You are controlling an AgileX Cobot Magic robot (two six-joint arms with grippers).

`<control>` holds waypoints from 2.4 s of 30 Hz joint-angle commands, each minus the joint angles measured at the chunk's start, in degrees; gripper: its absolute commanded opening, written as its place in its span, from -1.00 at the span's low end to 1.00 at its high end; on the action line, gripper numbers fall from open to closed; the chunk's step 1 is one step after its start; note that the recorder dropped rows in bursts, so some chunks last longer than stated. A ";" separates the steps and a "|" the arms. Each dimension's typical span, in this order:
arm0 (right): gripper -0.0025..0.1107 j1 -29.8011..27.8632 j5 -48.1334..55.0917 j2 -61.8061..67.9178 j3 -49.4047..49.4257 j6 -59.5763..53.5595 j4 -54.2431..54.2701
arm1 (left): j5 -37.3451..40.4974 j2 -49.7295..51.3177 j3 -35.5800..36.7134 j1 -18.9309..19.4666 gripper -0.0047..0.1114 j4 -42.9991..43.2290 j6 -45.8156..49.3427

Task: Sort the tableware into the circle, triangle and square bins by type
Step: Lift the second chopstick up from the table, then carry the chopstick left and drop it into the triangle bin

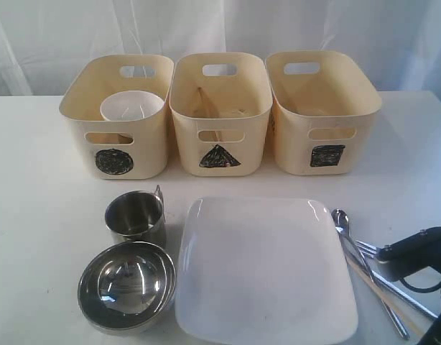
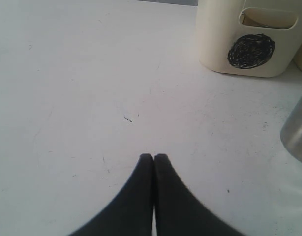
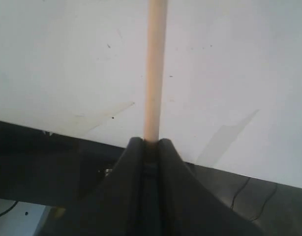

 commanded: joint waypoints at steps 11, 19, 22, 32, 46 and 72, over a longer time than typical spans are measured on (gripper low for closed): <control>-0.96 -0.41 0.48 -2.22 -0.39 2.31 -2.66 | -0.21 -0.27 0.23 -0.05 -0.92 -0.19 0.05; -0.96 -0.41 0.48 -2.22 -0.39 2.44 -3.27 | -0.21 -0.27 0.23 -0.05 -0.92 -0.19 0.05; -0.96 -0.41 0.48 -2.22 -0.39 2.44 -3.41 | -0.21 -0.27 0.23 -0.05 -0.92 -0.19 0.05; -0.96 -0.41 0.48 -8.34 -0.39 2.44 -3.68 | -0.21 -0.27 0.23 -0.05 -0.92 -0.19 0.05; -0.96 -0.41 0.31 -10.70 -4.21 2.44 -4.19 | -0.21 -0.27 0.23 -0.05 -0.92 -0.19 0.05; -0.96 -0.41 -26.16 19.07 -37.52 -15.45 15.08 | -0.21 -0.27 0.23 -0.05 -0.92 -0.19 0.05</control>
